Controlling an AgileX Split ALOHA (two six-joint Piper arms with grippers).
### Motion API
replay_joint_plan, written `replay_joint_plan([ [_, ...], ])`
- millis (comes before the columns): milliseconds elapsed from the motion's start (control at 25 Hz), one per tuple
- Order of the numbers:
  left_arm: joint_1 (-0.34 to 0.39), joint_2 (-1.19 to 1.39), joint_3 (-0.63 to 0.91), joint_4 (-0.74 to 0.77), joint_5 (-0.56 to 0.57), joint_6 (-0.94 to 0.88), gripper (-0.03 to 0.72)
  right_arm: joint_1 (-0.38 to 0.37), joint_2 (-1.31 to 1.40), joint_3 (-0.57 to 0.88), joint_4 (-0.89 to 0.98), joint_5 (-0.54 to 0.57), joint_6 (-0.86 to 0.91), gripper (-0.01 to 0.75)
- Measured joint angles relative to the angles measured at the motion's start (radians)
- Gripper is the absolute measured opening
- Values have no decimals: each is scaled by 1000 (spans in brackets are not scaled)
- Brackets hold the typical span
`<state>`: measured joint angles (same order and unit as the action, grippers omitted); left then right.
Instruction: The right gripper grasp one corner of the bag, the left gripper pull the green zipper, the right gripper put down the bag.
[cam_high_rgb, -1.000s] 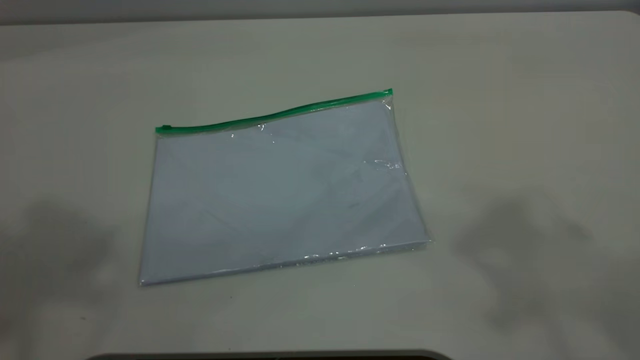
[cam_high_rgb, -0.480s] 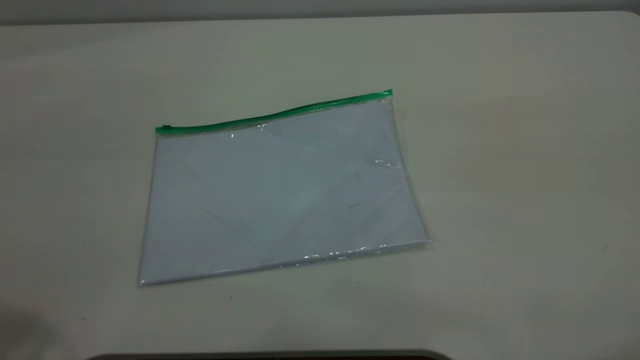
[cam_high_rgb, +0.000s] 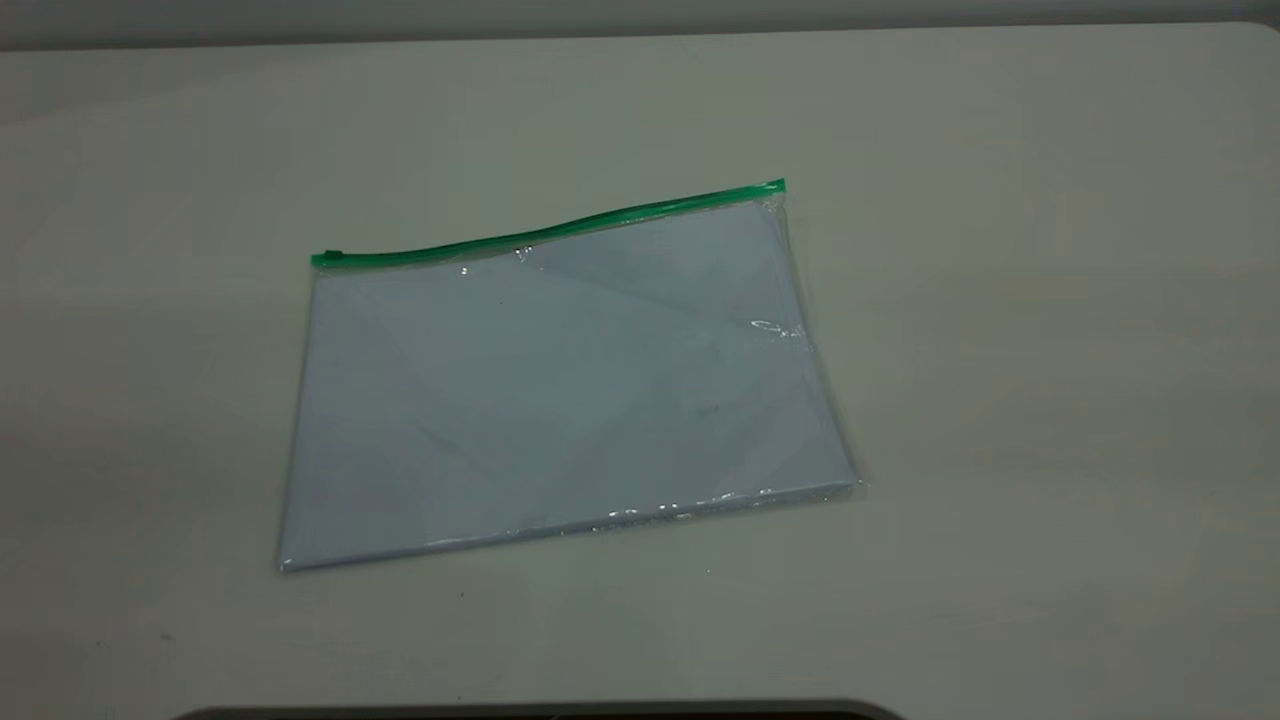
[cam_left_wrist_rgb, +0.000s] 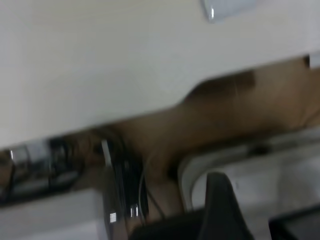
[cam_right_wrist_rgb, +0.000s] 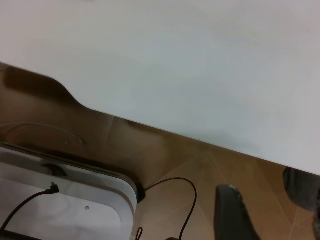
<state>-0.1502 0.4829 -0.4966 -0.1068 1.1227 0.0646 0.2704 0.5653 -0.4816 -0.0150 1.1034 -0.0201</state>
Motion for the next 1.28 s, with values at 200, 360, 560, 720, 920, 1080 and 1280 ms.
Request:
replay_joint_plan([
  [200,0,-102,6,0,-7,0,537,0,0,0,-1,-2,0,423],
  [360,0,-179,6,0,-3,0,537,0,0,0,-1,-2,0,422],
  [560,0,-269,6,0,1,0,537,-62,-43,0,9,-3,0,422],
  [720,41,-339,6,-5,8,0,537,-216,-171,0,15,-2,0,422],
  [920,151,-405,6,-8,14,-1,537,-257,-411,0,15,7,1,422],
  [1080,183,-490,6,-14,18,-1,537,-257,-572,0,15,18,1,422],
  [1280,186,-502,6,-21,24,-1,537,-257,-582,0,15,25,0,421],
])
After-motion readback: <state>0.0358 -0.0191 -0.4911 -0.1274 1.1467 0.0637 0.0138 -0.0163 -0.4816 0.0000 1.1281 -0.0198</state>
